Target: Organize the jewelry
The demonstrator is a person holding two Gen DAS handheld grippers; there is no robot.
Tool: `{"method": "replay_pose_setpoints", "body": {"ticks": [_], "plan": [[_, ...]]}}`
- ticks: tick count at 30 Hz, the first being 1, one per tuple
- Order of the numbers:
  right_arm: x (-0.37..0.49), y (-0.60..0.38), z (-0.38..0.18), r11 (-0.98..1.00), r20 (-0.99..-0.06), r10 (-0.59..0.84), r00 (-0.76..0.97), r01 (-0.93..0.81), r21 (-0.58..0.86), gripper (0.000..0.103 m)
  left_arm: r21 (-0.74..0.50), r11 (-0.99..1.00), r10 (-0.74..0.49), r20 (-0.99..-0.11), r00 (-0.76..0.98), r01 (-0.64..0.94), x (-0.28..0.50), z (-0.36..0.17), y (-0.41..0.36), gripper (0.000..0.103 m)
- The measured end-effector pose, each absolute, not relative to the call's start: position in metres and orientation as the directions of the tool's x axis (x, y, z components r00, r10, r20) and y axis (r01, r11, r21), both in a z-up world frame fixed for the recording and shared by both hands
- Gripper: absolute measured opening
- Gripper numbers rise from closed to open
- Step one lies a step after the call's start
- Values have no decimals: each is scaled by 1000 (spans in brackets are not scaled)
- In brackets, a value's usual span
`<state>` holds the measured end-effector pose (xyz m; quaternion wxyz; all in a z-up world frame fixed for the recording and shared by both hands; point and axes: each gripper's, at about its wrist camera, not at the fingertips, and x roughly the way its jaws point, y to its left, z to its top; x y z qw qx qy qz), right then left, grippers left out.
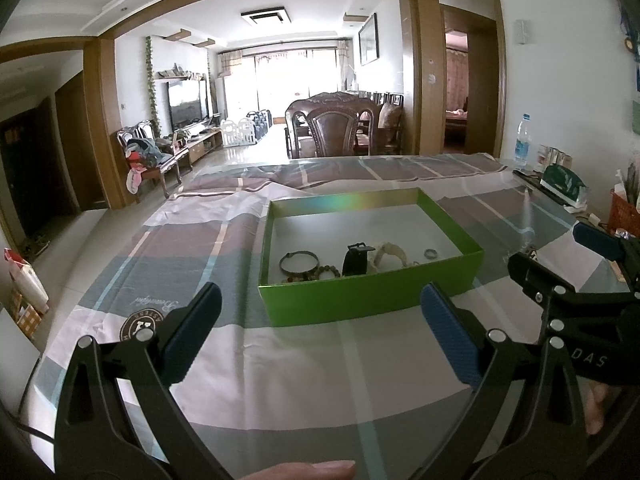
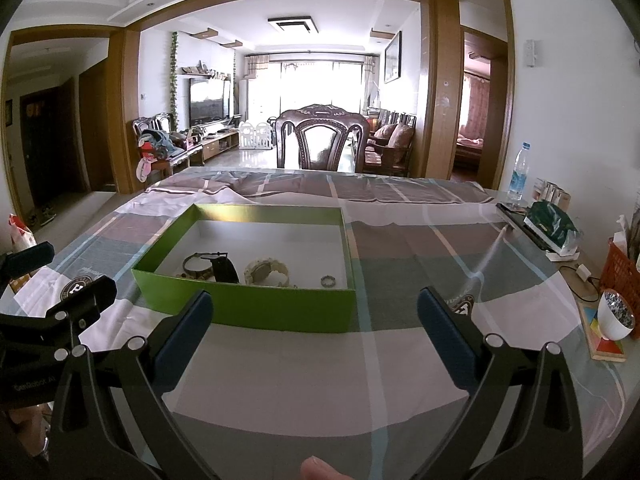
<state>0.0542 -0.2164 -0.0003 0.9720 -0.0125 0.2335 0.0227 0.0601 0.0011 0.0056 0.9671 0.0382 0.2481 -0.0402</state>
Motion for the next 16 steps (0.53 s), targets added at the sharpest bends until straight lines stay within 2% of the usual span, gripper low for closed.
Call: {"method": "replay_pose_setpoints", "body": {"ticks": [11,16], "plan": [[48,-222,-7,999,-463,40,885,-51,-10,100,40,993,-75,-507,859,110,63,2,4,99],[57,-228,-23,999,-513,41,857,-46,3,100,32,995,-64,-541,839,96,71,-8,8,99]]}}
